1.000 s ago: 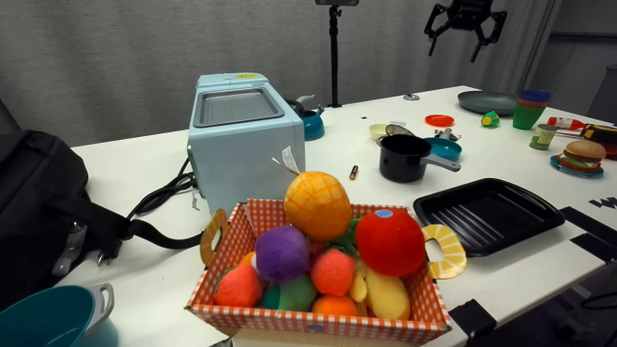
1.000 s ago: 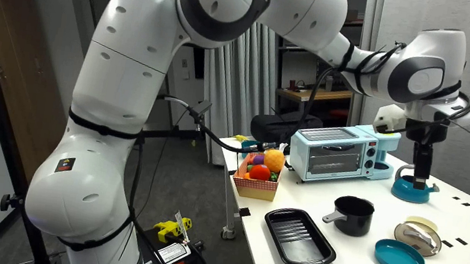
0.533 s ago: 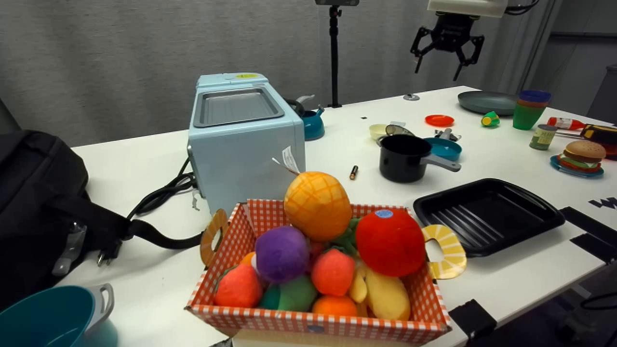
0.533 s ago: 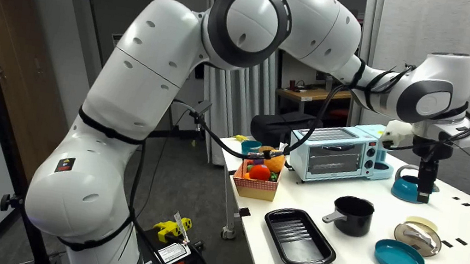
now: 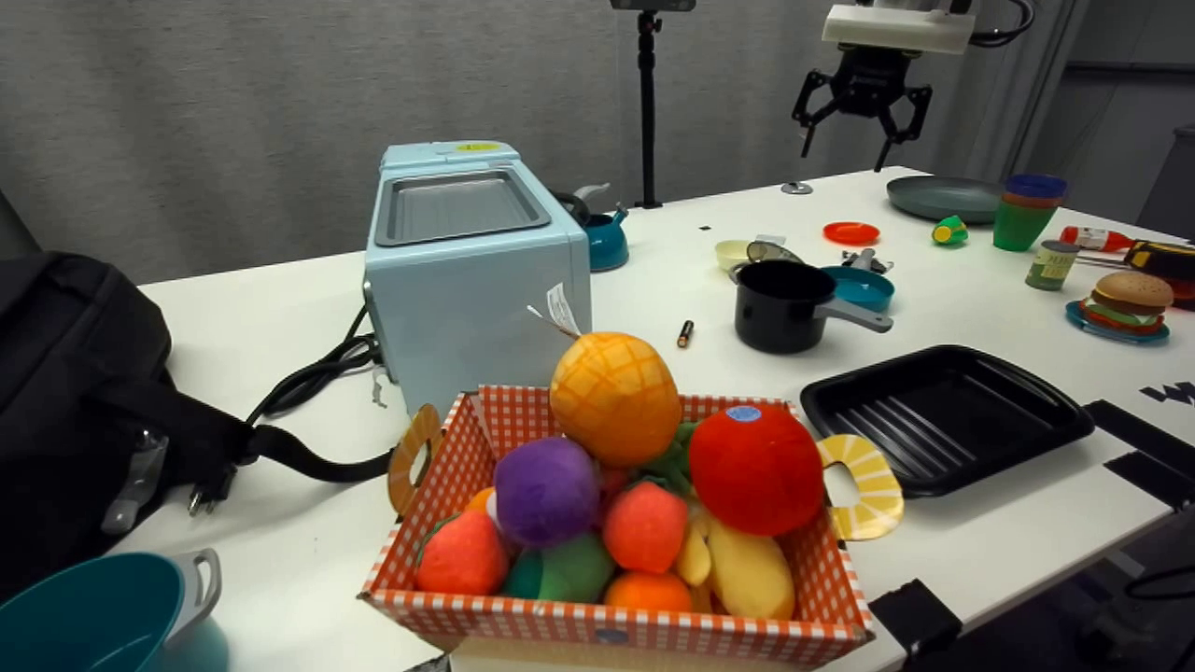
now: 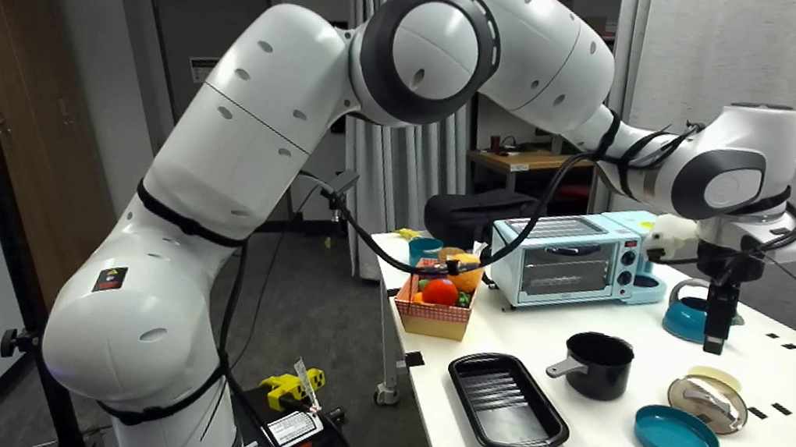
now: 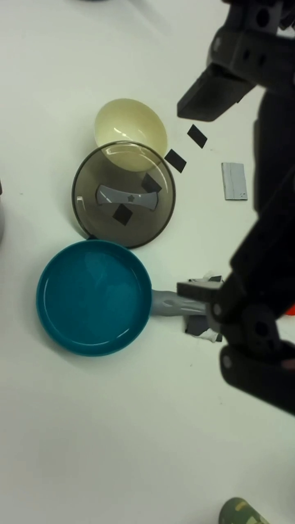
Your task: Put the black lid on the blue pan
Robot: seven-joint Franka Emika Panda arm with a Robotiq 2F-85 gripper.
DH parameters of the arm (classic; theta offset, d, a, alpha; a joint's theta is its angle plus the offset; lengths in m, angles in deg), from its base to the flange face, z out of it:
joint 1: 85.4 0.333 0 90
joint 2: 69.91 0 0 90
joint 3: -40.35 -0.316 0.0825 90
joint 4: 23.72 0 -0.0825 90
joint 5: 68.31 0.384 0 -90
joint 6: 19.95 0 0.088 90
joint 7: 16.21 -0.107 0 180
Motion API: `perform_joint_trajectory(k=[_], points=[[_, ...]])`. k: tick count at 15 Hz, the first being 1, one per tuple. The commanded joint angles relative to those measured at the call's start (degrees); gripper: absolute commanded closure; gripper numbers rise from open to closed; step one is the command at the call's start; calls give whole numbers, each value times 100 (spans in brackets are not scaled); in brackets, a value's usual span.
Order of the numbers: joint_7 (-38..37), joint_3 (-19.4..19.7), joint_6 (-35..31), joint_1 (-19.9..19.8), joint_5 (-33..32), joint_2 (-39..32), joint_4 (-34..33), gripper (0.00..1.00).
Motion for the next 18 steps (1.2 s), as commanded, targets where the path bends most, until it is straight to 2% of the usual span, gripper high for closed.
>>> perform_joint_trajectory(k=[1, 7, 13, 18], points=[[24, 69, 137, -8, 57, -654, -578, 0], [-11, 92, 472, -60, 42, -1600, -1610, 0], [-50, 72, 1379, -163, 27, -2419, -3028, 0], [-155, 70, 1807, -208, -21, -2878, -3760, 0]])
